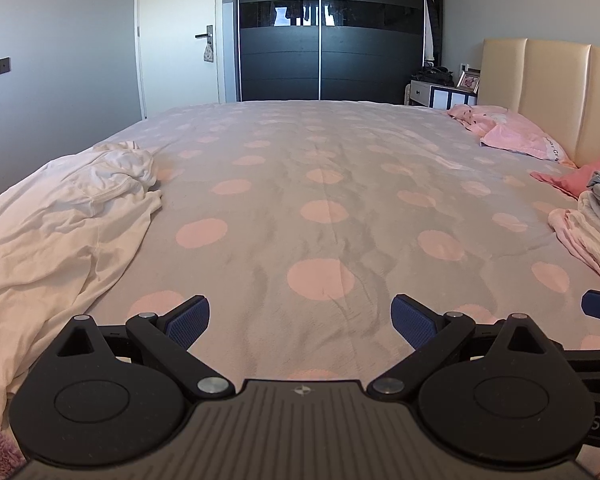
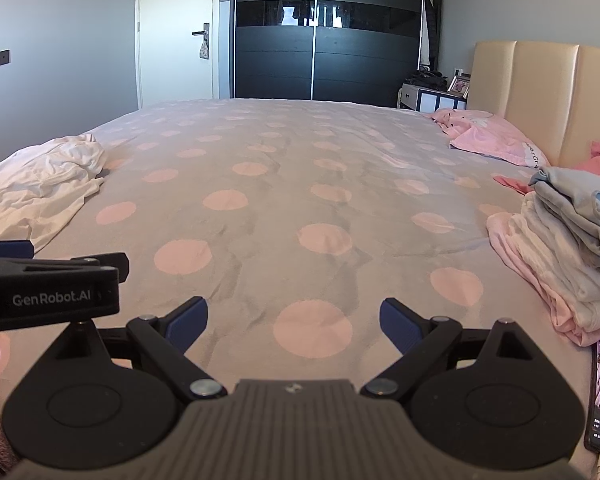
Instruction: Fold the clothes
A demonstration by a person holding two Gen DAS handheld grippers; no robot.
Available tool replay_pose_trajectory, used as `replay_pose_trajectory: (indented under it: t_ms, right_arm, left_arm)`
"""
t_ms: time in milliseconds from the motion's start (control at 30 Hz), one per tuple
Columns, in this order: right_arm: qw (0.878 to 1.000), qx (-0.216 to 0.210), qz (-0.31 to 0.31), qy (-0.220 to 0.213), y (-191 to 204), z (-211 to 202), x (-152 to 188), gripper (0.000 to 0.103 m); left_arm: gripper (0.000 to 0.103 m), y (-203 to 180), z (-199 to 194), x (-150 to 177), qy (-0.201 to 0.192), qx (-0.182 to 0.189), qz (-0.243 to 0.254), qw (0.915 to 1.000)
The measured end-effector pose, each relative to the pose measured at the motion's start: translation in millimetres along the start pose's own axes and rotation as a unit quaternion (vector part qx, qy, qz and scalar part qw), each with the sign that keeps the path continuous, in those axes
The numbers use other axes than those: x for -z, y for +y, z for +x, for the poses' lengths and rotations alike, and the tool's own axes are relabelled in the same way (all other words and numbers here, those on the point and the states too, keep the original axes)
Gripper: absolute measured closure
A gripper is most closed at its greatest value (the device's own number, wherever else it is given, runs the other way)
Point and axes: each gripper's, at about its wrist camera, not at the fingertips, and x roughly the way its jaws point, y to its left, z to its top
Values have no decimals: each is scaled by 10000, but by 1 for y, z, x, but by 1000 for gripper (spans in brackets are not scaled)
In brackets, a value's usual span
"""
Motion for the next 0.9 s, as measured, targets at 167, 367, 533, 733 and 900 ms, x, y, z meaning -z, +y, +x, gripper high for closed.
replay_pose_trajectory:
  t_ms: [167, 367, 533, 733, 900]
  right_arm:
    - [10000, 23, -1, -12, 3, 1, 0, 9]
    - [10000, -15, 30, 32, 1, 1, -1, 9]
    - [10000, 69, 26, 25, 1, 1, -1, 9]
    - [10000, 61, 0, -65, 2, -2, 0, 9]
    - [9999, 106, -16, -110, 1, -4, -1, 9]
  left_arm:
    - [4, 1, 0, -1, 34, -15, -15, 10000]
    - [4, 2, -1, 1, 54, -54, -39, 10000]
    - [4, 5, -2, 2, 91, -84, -59, 9999]
    - [4, 6, -1, 1, 132, -96, -62, 9998]
    - [4, 6, -1, 1, 155, -104, -62, 9998]
